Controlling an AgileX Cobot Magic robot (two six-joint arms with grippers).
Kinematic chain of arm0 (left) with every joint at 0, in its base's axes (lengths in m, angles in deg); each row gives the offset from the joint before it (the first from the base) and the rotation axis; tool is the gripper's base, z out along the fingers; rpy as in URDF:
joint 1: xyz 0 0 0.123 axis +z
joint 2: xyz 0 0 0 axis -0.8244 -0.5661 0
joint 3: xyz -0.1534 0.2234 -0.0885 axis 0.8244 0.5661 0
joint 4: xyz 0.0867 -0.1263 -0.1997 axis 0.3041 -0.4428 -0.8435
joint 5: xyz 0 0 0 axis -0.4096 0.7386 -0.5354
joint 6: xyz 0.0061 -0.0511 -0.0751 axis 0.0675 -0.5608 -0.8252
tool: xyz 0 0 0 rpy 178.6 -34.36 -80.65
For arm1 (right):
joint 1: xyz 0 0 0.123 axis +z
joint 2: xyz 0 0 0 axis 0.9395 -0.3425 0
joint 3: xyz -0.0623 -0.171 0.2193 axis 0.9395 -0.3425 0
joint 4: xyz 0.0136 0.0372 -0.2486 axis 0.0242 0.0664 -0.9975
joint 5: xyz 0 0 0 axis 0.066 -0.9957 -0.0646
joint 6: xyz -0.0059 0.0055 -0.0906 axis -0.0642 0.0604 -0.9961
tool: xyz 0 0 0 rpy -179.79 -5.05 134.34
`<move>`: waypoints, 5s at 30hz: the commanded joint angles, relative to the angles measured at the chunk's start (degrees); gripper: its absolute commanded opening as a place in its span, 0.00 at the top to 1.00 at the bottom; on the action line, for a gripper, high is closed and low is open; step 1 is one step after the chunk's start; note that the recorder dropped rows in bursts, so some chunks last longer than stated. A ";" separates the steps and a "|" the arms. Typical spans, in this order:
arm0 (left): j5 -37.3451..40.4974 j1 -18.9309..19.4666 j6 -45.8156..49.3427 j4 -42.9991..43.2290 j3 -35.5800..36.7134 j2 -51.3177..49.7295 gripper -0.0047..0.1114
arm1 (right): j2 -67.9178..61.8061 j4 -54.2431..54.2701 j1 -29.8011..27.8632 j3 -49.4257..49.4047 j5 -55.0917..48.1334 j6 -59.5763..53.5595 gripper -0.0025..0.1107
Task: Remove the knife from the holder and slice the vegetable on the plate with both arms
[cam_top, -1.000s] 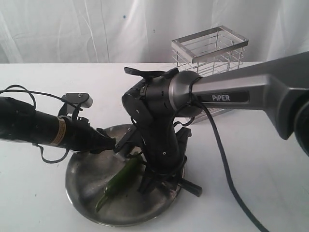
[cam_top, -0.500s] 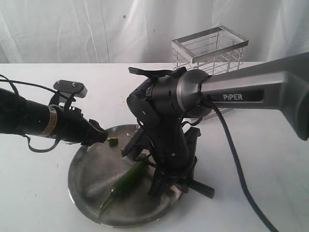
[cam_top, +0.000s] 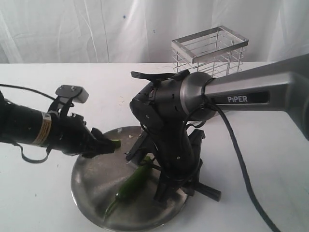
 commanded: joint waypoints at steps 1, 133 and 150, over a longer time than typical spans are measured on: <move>-0.54 -0.17 3.52 0.89 5.28 1.25 0.49 | -0.20 -0.67 -0.24 -0.95 -0.61 0.31 0.98; 10.29 -20.81 5.11 -15.25 1.50 0.45 0.71 | -0.48 -5.49 2.35 1.87 -0.61 -3.12 0.98; 11.71 -20.81 5.33 -15.50 3.00 0.45 0.56 | -2.37 1.71 2.35 5.19 -0.61 -4.40 0.98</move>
